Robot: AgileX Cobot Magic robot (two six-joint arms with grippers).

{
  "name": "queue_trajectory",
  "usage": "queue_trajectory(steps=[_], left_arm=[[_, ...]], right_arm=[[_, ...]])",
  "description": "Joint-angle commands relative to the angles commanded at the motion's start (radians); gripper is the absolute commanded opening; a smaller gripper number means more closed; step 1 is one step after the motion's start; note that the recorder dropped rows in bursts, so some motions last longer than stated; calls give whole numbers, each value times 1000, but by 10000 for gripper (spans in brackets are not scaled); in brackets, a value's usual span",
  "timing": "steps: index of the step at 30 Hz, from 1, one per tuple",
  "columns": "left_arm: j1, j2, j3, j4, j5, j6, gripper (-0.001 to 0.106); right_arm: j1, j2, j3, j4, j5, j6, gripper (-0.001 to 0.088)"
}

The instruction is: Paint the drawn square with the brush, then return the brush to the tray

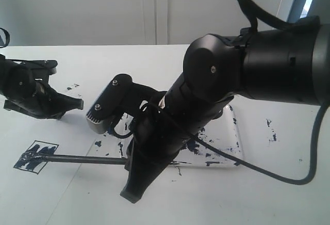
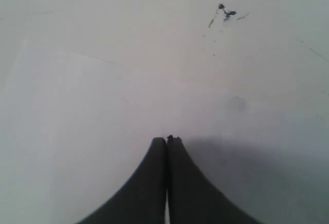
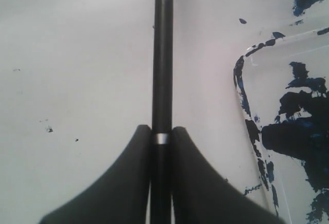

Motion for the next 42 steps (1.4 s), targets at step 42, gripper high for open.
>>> queue_trajectory(steps=[42], left_arm=[[-35,107,-130,-179,192,262,0]], right_arm=[[0,0,0,-15,-4,3,0]])
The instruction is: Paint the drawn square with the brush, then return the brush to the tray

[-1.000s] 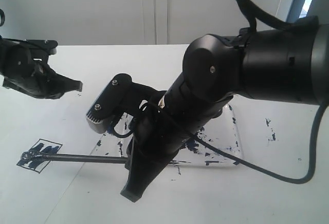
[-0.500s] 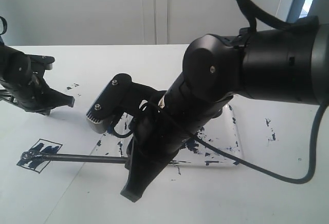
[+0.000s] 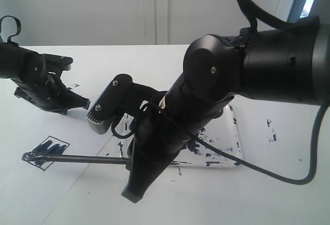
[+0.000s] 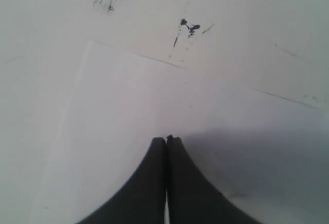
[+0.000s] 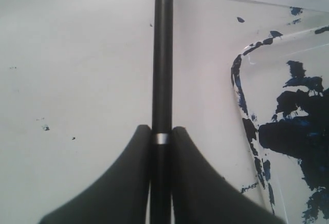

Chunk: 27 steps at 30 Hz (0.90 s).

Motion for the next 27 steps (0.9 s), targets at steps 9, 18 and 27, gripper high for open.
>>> queue_trajectory(steps=[9,18,27], left_arm=[[-47,-17,0,-14,30,32,0],[-45,-134,0,-7,81,45,0],[78,-300,0,94,257,51,0]], right_arm=[[0,0,0,-1,-6,0,0],[0,0,0,-1,-10,0,0],[0,0,0,-1,-10,23,0]])
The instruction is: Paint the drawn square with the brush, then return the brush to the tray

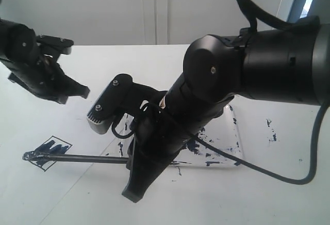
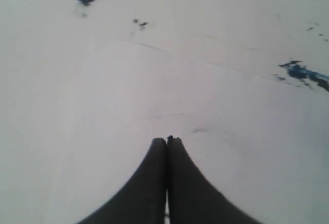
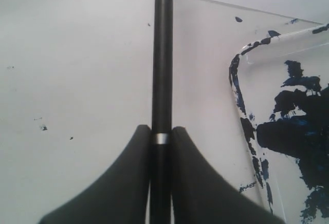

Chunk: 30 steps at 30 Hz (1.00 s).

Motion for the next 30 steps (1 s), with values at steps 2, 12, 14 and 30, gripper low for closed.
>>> queue_trajectory(steps=[2,12,14,30], left_arm=[[31,-25,0,8,72,22,0],[54,-151,0,4,305,196,0],[54,-164,0,-40,351,240,0],[54,-425,633,-270,-12,393,0]], right_arm=[[0,0,0,0,-6,-1,0],[-4,0,0,-115,-89,131,0],[-4,0,0,-153,-91,159,0],[-4,0,0,-168,-105,181,0]])
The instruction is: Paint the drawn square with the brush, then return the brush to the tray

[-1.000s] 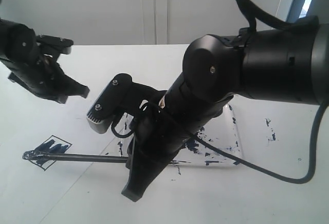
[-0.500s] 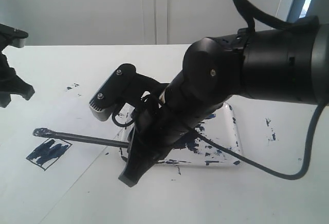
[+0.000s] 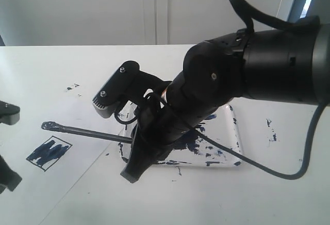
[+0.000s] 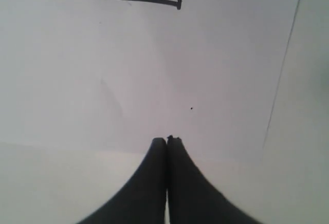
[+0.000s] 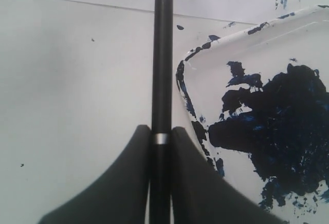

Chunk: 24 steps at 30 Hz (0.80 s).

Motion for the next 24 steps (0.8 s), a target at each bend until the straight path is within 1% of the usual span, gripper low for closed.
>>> queue_trajectory(steps=[3,5,9,12,15,16,19,20,24], left_arm=[[0,-2,44,0,-147,4,0],[0,7,67,6,-193,38,0],[0,29,90,45,-224,87,6],[0,30,92,81,-247,87,108],[0,30,92,111,-262,87,263],[0,30,92,132,-266,87,333],[0,30,90,167,-263,81,458],[6,30,90,167,-263,75,477],[11,30,90,167,-263,31,479]], right_arm=[[0,0,0,0,0,0,0],[0,0,0,0,0,0,0],[0,0,0,0,0,0,0],[0,0,0,4,7,0,0],[0,0,0,11,30,0,0],[0,0,0,13,42,0,0],[0,0,0,15,57,2,0],[0,0,0,21,59,2,0],[0,0,0,52,71,2,0]])
